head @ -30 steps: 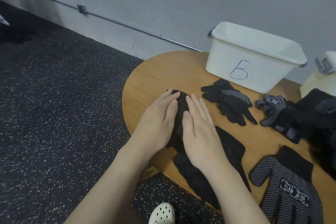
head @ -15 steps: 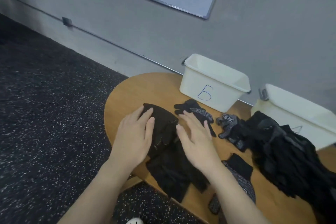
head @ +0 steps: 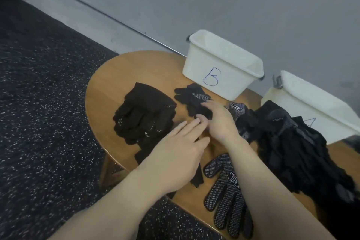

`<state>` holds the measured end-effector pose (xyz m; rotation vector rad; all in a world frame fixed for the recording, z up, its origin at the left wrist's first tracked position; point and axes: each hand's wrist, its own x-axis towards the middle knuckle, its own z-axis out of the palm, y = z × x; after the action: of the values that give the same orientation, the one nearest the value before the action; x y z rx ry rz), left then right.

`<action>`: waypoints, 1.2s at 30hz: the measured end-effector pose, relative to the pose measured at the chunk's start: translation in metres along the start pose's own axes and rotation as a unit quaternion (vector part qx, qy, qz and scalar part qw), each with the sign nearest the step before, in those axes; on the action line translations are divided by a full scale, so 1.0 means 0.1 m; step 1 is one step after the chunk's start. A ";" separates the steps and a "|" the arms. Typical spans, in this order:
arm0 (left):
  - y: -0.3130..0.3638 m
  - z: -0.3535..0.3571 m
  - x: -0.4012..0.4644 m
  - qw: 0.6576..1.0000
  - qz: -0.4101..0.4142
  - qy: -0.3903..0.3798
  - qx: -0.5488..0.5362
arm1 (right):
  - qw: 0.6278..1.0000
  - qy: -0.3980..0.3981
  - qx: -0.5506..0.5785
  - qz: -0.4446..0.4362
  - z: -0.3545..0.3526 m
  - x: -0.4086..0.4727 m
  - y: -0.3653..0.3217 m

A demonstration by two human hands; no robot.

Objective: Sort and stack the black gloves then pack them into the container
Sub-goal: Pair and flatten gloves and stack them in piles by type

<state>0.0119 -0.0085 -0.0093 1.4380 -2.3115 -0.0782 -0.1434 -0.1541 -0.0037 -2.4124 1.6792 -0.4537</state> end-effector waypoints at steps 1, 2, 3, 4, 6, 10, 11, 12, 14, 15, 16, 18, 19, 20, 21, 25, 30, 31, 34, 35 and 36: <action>0.00 0.05 0.02 0.999 -0.010 -0.032 -0.011 | 1.000 0.011 -0.002 -0.007 0.03 0.02 0.03; -0.01 0.09 0.03 0.998 -0.024 -0.062 -0.017 | 1.000 0.025 -0.007 -0.012 0.06 0.04 0.06; -0.02 0.13 0.04 0.996 -0.036 -0.085 -0.019 | 0.999 0.038 -0.010 -0.013 0.08 0.05 0.09; -0.03 0.16 0.05 0.994 -0.045 -0.098 -0.021 | 0.999 0.048 -0.011 -0.015 0.09 0.07 0.11; -0.07 0.19 0.08 0.992 -0.052 -0.108 -0.026 | 0.998 0.063 -0.012 -0.021 0.09 0.09 0.15; -0.10 0.23 0.15 0.992 -0.056 -0.108 -0.038 | 0.993 0.108 0.055 -0.006 -0.10 0.10 0.13; -0.10 0.23 0.17 0.992 -0.060 -0.106 -0.043 | 0.988 0.127 0.086 0.011 -0.20 0.09 0.11; -0.10 0.23 0.18 0.991 -0.064 -0.105 -0.048 | 0.982 0.148 0.114 0.029 -0.32 0.08 0.09; -0.09 0.22 0.19 0.991 -0.071 -0.098 -0.057 | 0.966 0.191 0.168 0.051 -0.60 0.03 0.03; -0.08 0.22 0.20 0.991 -0.073 -0.093 -0.061 | 0.956 0.211 0.194 0.054 -0.75 -0.01 0.00; -0.07 0.22 0.19 0.991 -0.074 -0.090 -0.064 | 0.948 0.227 0.214 0.055 -0.89 -0.05 -0.04; -0.05 0.22 0.15 0.990 -0.079 -0.086 -0.072 | 0.942 0.244 0.221 0.061 -1.15 -0.17 -0.12; -0.04 0.21 0.13 0.990 -0.083 -0.084 -0.076 | 0.941 0.245 0.222 0.069 -1.26 -0.23 -0.14; -0.03 0.21 0.11 0.990 -0.088 -0.082 -0.077 | 0.939 0.244 0.229 0.078 -1.36 -0.30 -0.16; 0.00 0.20 0.10 0.990 -0.091 -0.078 -0.076 | 0.937 0.241 0.238 0.088 -1.44 -0.37 -0.17; 0.10 0.22 0.06 0.990 -0.109 -0.028 -0.085 | 0.920 0.242 0.283 0.119 -1.64 -0.71 -0.17; 0.36 0.07 0.01 0.972 -0.136 0.129 -0.141 | 0.897 0.212 0.352 0.163 -1.61 -1.21 -0.17; 0.41 0.01 0.00 0.963 -0.144 0.163 -0.160 | 0.892 0.208 0.362 0.172 -1.60 -1.29 -0.18; 0.59 -0.10 -0.03 0.934 -0.162 0.255 -0.191 | 0.882 0.221 0.374 0.183 -1.61 -1.55 -0.22; 0.65 -0.12 -0.03 0.926 -0.160 0.278 -0.198 | 0.879 0.230 0.376 0.183 -1.61 -1.64 -0.23; 0.70 -0.13 -0.01 0.923 -0.151 0.292 -0.202 | 0.875 0.238 0.380 0.183 -1.59 -1.73 -0.23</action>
<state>-0.0418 0.0274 0.0203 1.3543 -1.4824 -0.1764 -0.2326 0.0210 0.1265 -1.4413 1.6192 -1.4087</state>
